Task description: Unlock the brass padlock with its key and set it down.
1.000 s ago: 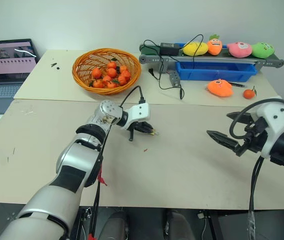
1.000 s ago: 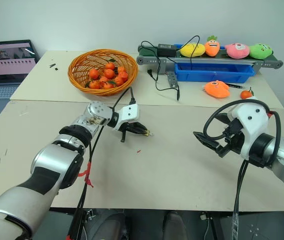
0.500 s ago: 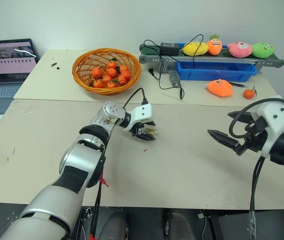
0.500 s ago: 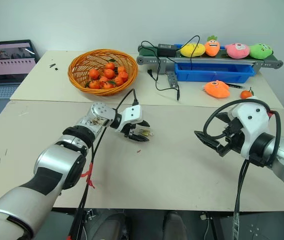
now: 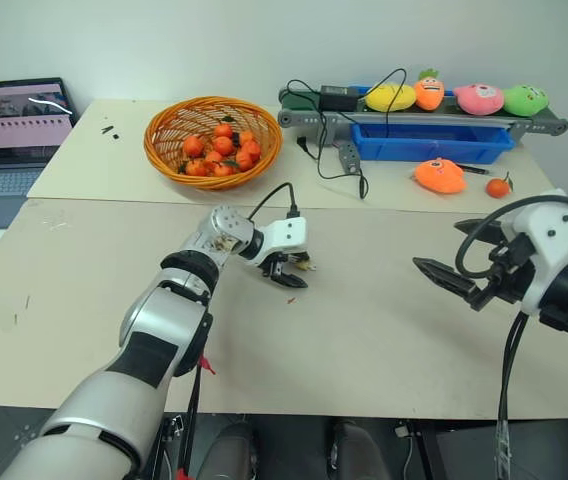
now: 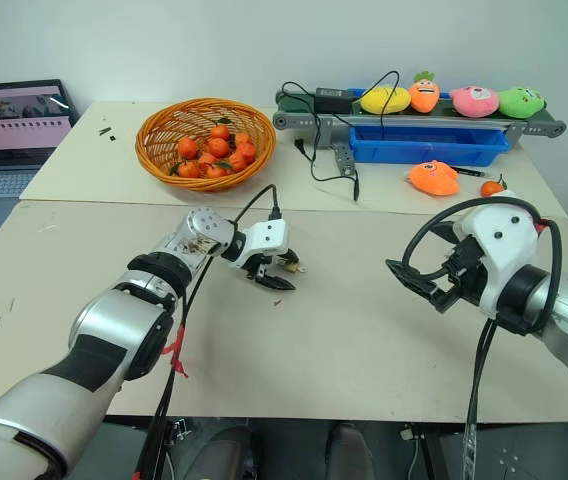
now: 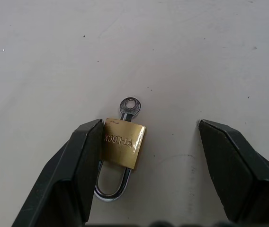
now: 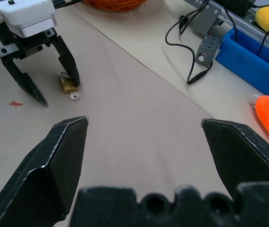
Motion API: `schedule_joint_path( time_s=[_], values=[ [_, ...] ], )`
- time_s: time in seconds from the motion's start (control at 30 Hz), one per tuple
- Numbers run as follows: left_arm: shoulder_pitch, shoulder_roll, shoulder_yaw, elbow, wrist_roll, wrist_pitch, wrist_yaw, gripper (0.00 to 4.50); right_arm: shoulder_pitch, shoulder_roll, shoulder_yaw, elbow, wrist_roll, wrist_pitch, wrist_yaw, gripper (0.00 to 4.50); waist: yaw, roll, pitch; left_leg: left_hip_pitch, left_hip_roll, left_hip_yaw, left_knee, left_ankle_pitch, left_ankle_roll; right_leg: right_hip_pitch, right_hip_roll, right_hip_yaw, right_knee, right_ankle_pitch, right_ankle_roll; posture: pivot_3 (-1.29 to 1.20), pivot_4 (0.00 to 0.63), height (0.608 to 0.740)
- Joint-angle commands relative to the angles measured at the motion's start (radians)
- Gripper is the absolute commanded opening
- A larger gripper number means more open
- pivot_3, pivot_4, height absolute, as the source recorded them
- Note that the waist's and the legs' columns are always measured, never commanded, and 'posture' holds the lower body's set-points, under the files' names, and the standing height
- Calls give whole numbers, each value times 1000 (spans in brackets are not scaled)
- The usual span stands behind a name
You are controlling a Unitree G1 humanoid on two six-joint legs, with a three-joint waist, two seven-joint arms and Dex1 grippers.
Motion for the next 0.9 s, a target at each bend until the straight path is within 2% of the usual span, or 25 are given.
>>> schedule_joint_path(
  time_s=[0.03,0.17,0.23,0.27,0.3,0.43,0.47,0.9],
  values=[
    [-14,9,-8,2,13,3,11,3382,-1,-9,-45,-24,8,4,-9,4500,0,0,0,0,0,0,0,0,0,0,0,0,0,0,0,0,150,740],
    [-11,16,-7,4,13,8,9,3382,-10,-13,-37,-20,8,1,-12,4500,0,0,0,0,0,0,0,0,0,0,0,0,0,0,0,0,150,740],
    [-10,19,-3,5,9,17,10,2873,-12,-14,-35,-19,7,-1,-12,4500,0,0,0,0,0,0,0,0,0,0,0,0,0,0,0,0,150,740],
    [-10,20,-2,5,8,18,10,2776,-12,-14,-34,-19,6,-2,-12,4500,0,0,0,0,0,0,0,0,0,0,0,0,0,0,0,0,150,740],
    [-10,21,-1,5,6,20,9,2316,-13,-14,-32,-18,5,-3,-12,4500,0,0,0,0,0,0,0,0,0,0,0,0,0,0,0,0,150,740],
    [-9,23,0,3,4,26,5,948,-21,-17,-23,-10,1,-8,-10,4500,0,0,0,0,0,0,0,0,0,0,0,0,0,0,0,0,150,740],
    [-9,24,-2,3,6,25,7,758,-24,-18,-21,-8,0,-9,-9,4500,0,0,0,0,0,0,0,0,0,0,0,0,0,0,0,0,150,740],
    [-9,21,30,-10,-29,62,-3,758,-38,-19,-1,3,-9,-16,-7,4500,0,0,0,1,0,0,0,0,0,0,0,0,1,0,0,0,150,740]
  ],
)
